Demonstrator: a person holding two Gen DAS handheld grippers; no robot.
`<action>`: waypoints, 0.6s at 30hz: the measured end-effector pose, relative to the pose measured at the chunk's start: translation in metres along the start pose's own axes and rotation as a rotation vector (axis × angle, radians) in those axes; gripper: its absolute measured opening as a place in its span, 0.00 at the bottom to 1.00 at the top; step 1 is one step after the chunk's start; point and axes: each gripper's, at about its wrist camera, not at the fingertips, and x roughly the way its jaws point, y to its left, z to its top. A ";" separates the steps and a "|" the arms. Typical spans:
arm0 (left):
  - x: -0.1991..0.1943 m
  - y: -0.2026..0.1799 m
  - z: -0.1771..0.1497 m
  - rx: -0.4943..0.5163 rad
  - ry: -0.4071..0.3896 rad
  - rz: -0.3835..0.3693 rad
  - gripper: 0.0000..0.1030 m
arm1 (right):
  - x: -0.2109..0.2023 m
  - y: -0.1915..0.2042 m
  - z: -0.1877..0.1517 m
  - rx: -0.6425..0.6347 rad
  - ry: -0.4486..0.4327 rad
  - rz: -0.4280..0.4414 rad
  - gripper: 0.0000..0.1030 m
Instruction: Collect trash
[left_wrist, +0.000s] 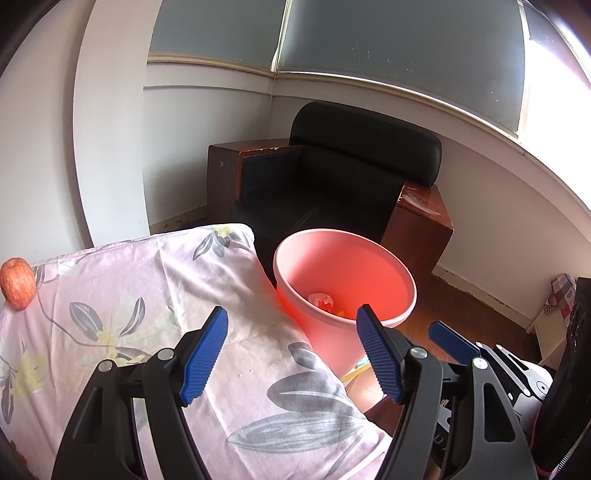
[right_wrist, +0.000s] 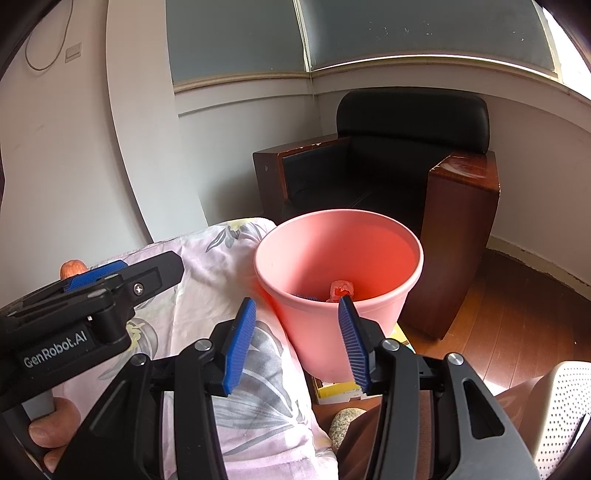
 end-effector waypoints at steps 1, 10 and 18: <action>0.000 0.000 0.000 0.000 0.001 -0.001 0.69 | 0.000 0.000 0.000 0.000 0.001 0.000 0.46; 0.001 0.002 -0.001 -0.002 0.000 0.005 0.69 | 0.004 0.002 0.001 -0.011 0.005 0.005 0.46; 0.003 0.008 -0.001 -0.014 0.013 0.013 0.69 | 0.008 0.003 0.000 -0.018 0.017 0.010 0.46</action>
